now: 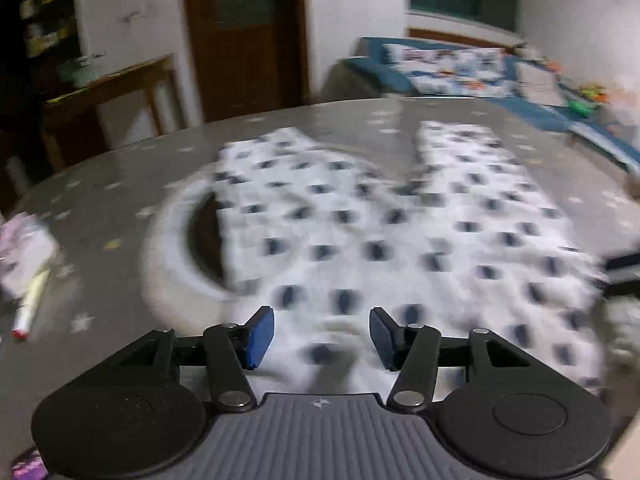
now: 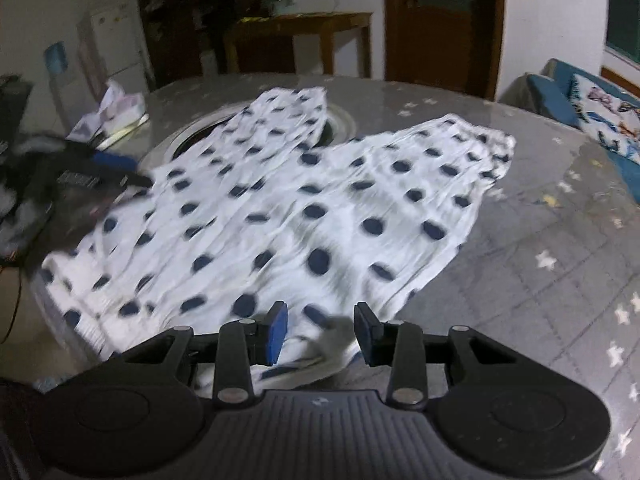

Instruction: Fold clothes

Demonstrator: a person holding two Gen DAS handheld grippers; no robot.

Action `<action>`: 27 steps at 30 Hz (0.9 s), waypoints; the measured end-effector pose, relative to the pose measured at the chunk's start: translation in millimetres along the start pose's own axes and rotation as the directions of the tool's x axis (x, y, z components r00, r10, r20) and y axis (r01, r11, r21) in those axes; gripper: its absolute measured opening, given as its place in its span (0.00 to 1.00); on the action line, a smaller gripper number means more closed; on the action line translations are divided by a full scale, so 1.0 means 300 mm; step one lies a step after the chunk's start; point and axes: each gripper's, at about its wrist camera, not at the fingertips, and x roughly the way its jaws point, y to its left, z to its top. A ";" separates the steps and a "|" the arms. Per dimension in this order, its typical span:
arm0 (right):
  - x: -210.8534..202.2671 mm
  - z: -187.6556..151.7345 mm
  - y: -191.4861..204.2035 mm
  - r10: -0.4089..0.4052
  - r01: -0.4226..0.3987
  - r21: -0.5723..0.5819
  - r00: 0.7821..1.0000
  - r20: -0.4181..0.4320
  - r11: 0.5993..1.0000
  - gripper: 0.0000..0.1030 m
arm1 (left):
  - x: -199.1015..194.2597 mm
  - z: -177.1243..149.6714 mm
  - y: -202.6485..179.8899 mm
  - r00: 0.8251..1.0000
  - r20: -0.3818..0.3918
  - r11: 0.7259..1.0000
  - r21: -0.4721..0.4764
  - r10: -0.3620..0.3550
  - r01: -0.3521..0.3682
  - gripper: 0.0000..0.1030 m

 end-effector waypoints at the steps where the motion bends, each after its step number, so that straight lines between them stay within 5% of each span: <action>1: 0.002 0.010 -0.010 -0.012 0.012 0.005 1.000 0.007 1.000 0.35 | -0.008 -0.001 -0.028 1.000 0.003 0.999 0.017 -0.030 0.029 0.59; 7: 0.053 0.035 -0.037 -0.004 0.002 0.047 1.000 0.030 0.999 0.35 | -0.037 -0.022 -0.156 0.988 -0.003 0.985 0.070 -0.155 0.155 0.63; 21: 0.084 -0.005 0.014 0.009 -0.009 -0.001 1.000 0.012 1.000 0.36 | -0.154 -0.216 -0.023 0.993 -0.022 0.993 -0.008 -0.120 0.120 0.61; 27: 0.028 -0.016 0.086 0.062 -0.061 -0.069 0.998 0.016 0.996 0.36 | -0.196 -0.248 -0.002 0.995 -0.012 0.995 -0.010 -0.102 0.102 0.51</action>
